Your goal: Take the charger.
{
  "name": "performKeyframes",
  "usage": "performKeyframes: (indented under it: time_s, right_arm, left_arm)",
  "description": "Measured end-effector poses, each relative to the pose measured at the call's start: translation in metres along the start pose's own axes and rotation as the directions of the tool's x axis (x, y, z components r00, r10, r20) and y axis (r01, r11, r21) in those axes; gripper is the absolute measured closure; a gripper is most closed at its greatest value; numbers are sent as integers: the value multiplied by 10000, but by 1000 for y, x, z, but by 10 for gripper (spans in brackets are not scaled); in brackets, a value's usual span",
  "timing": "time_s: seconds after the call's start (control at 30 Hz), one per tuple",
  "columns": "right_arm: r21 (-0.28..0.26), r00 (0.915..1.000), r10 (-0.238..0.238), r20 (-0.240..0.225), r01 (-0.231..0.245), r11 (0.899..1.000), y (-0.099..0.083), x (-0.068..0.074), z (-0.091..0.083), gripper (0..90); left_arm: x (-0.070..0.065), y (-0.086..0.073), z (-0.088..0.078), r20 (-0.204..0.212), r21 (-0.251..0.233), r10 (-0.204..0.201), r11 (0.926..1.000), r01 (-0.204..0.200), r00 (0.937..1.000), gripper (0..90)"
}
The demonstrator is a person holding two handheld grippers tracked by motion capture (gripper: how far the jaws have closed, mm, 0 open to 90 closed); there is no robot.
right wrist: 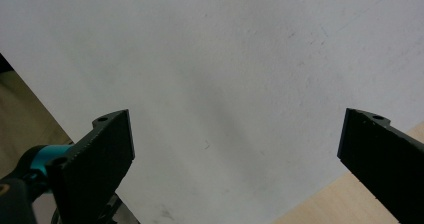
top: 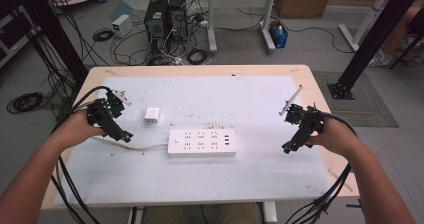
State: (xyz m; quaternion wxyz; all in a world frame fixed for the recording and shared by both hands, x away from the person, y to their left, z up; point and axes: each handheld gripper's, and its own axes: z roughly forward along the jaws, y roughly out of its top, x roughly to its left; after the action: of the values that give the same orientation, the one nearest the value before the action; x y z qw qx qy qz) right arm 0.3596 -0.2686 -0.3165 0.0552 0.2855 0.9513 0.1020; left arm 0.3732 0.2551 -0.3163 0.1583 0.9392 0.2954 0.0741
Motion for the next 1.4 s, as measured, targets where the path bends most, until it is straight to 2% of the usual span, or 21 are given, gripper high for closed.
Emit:
performKeyframes:
  time_s: [0.2, 0.5, 0.53, 0.63, 0.67, 0.73, 0.8, 0.87, 0.9, 1.0, 1.07, 1.1, 1.13, 1.17, 1.2, 1.23, 1.27, 1.3, 1.33, 1.37, 1.4]
  right_arm:
    - [-321, 9998, -93, -201, 87, 9994, 0, 4, -2, 10]
    - [-274, 9999, -52, -119, 49, 9996, 1, 3, 1, 10]
    - [-293, 10000, -46, -75, 43, 9996, 2, 3, 1, 9]
    - [-333, 10000, -29, 3, 29, 9994, 3, 5, 1, 9]
    - [-313, 10000, -20, 44, 22, 9995, 3, 4, 1, 9]
    - [-313, 9999, 49, 123, -45, 9995, 4, 4, 2, 9]
    - [-337, 9999, 126, 109, -123, 9994, 5, 4, 2, 9]
    - [-341, 9998, 125, 140, -121, 9993, 5, 4, 4, 9]
    - [-319, 9998, 112, 138, -108, 9994, 6, 4, 4, 10]
    - [-347, 9998, 151, 151, -146, 9993, 6, 4, 6, 9]
    - [-330, 9998, 140, 166, -134, 9994, 6, 3, 7, 9]
    - [-348, 9998, 131, 157, -126, 9993, 6, 3, 8, 10]
    - [-342, 9998, 147, 143, -142, 9993, 6, 3, 8, 10]
    - [-318, 9998, 147, 110, -143, 9994, 6, 3, 8, 10]
    - [-279, 9998, 143, 113, -140, 9995, 6, 3, 9, 9]
    - [-267, 9998, 155, 129, -151, 9995, 6, 3, 9, 10]
    - [-316, 9998, 128, 127, -124, 9994, 7, 3, 9, 9]
    - [-333, 9998, 145, 121, -141, 9993, 7, 3, 9, 10]
    - [-380, 9998, 138, 117, -133, 9992, 8, 3, 10, 10]
    - [-390, 9998, 167, 139, -162, 9991, 9, 3, 10, 10]
    - [-403, 9998, 141, 145, -135, 9991, 9, 3, 10, 10]
  left_arm:
    - [-2, 2, -4, -158, -63, -143, 9999, 142, 9998, 69]
    - [0, 3, -3, -70, -335, -561, 9979, 558, 9984, 69]
    - [2, 4, -3, -18, -419, -918, 9949, 916, 9958, 69]
    - [7, 5, -2, -113, -226, -1565, 9875, 1563, 9876, 69]
    - [9, 5, -1, -134, -237, -1868, 9822, 1865, 9823, 69]
    - [14, 4, 1, -21, -299, -2552, 9665, 2550, 9669, 69]
    - [17, 4, 4, -189, -204, -3024, 9531, 3021, 9530, 69]
    - [20, 5, 6, -350, -236, -3311, 9436, 3304, 9430, 69]
    - [21, 6, 6, -389, -219, -3345, 9424, 3338, 9416, 69]
    - [24, 10, 8, -374, -435, -3750, 9267, 3734, 9263, 69]
    - [26, 12, 9, -144, -498, -4204, 9065, 4192, 9072, 69]
    - [27, 14, 10, -51, -508, -4495, 8922, 4487, 8932, 69]
    - [29, 15, 11, 17, -531, -4685, 8822, 4679, 8835, 69]
    - [30, 17, 13, 35, -559, -4785, 8766, 4779, 8781, 69]
    - [31, 20, 15, 76, -670, -4964, 8659, 4958, 8680, 69]
    - [33, 22, 16, 133, -741, -5183, 8523, 5177, 8551, 69]
    - [35, 25, 17, 215, -807, -5443, 8352, 5441, 8386, 69]
    - [36, 28, 19, 208, -857, -5628, 8224, 5624, 8263, 69]
    - [38, 32, 22, 119, -901, -5722, 8161, 5708, 8200, 69]
    - [39, 35, 24, 53, -892, -5858, 8069, 5839, 8104, 69]
    - [41, 38, 28, 100, -934, -6024, 7941, 6005, 7981, 69]
